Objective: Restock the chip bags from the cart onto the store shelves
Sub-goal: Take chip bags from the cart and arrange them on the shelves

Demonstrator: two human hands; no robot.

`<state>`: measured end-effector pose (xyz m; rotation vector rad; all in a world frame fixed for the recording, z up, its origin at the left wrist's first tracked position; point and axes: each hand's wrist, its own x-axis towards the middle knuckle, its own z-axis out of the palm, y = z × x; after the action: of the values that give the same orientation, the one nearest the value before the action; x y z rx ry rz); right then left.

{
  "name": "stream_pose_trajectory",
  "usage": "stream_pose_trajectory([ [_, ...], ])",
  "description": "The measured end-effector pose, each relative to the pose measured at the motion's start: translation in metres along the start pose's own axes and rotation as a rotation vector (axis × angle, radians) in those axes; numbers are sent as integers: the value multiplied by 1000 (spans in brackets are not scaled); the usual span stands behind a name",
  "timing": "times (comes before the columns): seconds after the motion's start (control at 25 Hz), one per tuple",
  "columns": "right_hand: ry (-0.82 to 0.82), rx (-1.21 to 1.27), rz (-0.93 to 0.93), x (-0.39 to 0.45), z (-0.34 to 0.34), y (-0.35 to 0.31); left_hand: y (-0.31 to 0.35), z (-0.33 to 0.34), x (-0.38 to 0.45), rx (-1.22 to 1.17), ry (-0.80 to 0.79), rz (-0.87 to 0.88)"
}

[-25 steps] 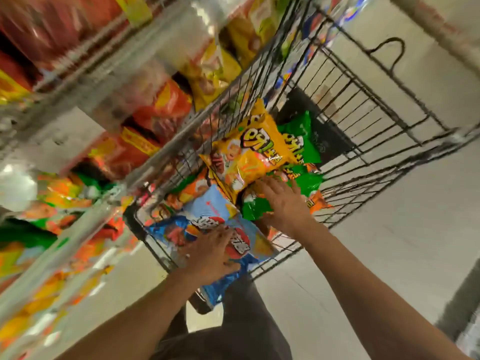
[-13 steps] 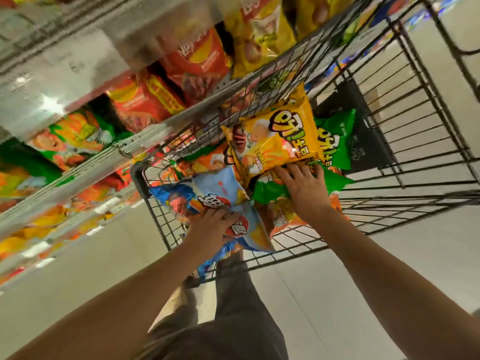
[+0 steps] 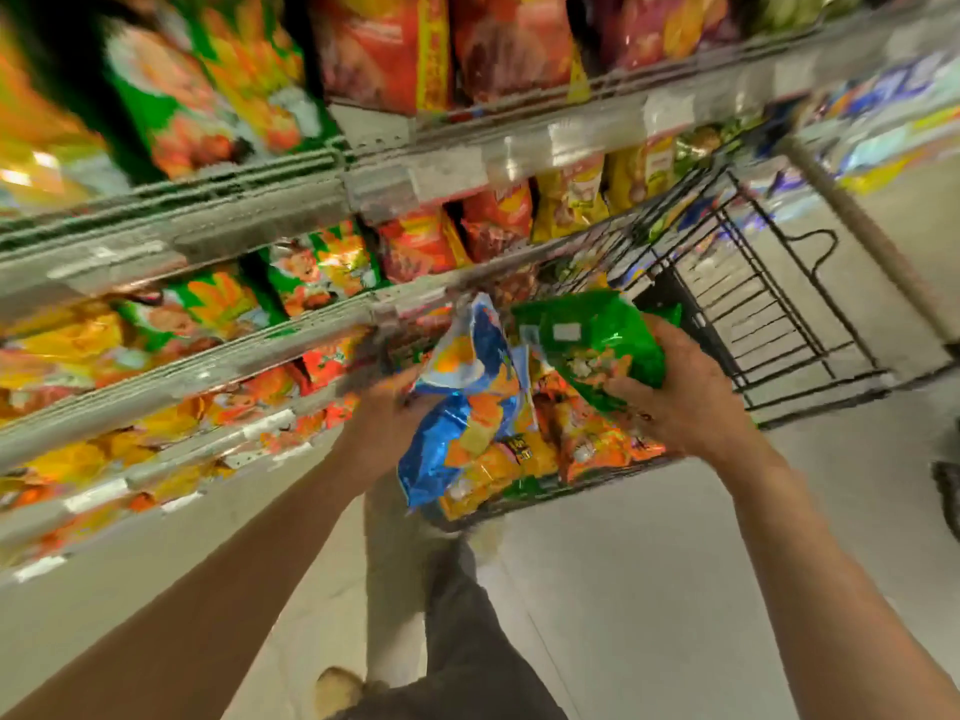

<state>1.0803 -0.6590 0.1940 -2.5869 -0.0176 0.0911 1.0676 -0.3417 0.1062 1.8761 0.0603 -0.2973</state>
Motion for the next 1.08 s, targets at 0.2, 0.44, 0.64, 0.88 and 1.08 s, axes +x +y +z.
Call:
stream_pose_trajectory([
  [0.2,-153,607,27,-52,-3,-123,34,-101,-102,-232,71,53],
  [0.44,-285,769,-100,-60,14,-246,56,-209,-178,-519,195,130],
  [0.64,-233,746,-296,-53,17,-337,79,-275,-218,-588,365,231],
  [0.88,-245,710,-526,-62,7,-400,112,-318,-252,-619,443,319],
  [1.08,-150,582,-623,-63,-11,-423,131,-341,-257,-587,461,336],
])
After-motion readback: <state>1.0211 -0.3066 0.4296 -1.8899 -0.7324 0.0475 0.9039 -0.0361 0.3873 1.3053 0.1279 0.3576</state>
